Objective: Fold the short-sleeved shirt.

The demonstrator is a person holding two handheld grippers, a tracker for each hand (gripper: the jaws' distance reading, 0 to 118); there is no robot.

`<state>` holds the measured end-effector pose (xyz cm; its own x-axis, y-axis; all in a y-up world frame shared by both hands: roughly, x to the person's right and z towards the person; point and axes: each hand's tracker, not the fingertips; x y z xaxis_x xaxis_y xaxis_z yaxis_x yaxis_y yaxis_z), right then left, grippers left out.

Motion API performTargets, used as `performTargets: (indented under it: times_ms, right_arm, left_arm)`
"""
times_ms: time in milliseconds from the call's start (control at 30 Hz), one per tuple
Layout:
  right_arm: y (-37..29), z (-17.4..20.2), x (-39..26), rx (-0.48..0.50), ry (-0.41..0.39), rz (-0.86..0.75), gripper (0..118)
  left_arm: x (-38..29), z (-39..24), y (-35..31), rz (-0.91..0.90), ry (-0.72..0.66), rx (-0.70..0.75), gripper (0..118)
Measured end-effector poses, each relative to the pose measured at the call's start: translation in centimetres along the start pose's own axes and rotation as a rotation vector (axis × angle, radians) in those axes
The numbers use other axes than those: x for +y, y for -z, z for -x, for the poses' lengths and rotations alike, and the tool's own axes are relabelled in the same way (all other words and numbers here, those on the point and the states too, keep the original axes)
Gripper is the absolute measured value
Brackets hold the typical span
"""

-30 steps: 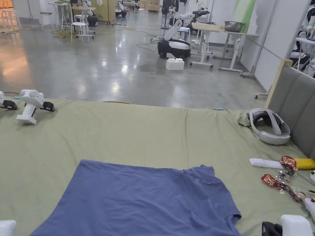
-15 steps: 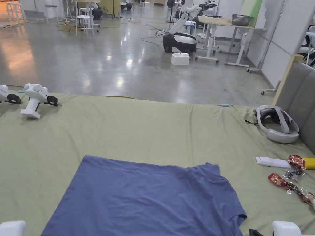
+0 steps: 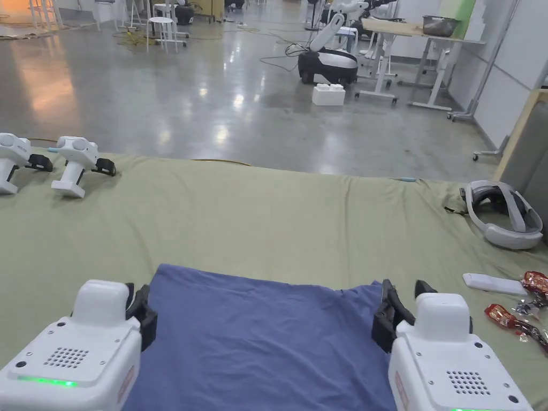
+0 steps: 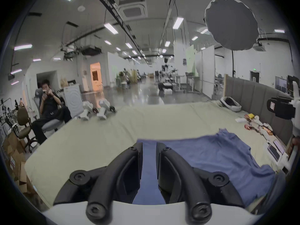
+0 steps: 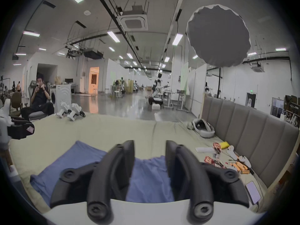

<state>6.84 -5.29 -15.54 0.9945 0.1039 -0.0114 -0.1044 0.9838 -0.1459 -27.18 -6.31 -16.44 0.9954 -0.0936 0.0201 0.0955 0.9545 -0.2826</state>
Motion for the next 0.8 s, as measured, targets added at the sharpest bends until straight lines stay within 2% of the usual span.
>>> performTargets:
  times_ms: [33, 100, 167, 400, 633, 800]
  right_arm:
    - [0.2, 0.4, 0.2, 0.006, 0.001, -0.012, 16]
    - [0.6, 1.5, 0.5, -0.025, 0.005, -0.049, 10]
    - [0.9, 1.7, 0.6, 0.008, 0.026, -0.058, 7]
    - [2.2, 2.0, -0.1, -0.023, 0.062, -0.071, 4]
    - [3.6, 0.8, -1.3, -0.037, 0.073, -0.031, 4]
    - [6.0, 0.0, -3.0, -0.035, 0.052, 0.034, 4]
  left_arm:
    - [0.4, -0.4, 0.0, -0.022, -0.016, 0.000, 19]
    - [1.0, -0.7, 0.2, -0.075, -0.060, -0.051, 8]
    - [1.5, -1.3, -0.2, -0.135, -0.073, -0.033, 3]
    - [2.0, -1.3, 0.5, -0.211, -0.105, -0.031, 2]
    - [1.2, 0.4, 5.0, -0.080, -0.120, -0.045, 2]
    - [0.3, 2.5, 12.2, 0.089, -0.122, -0.053, 2]
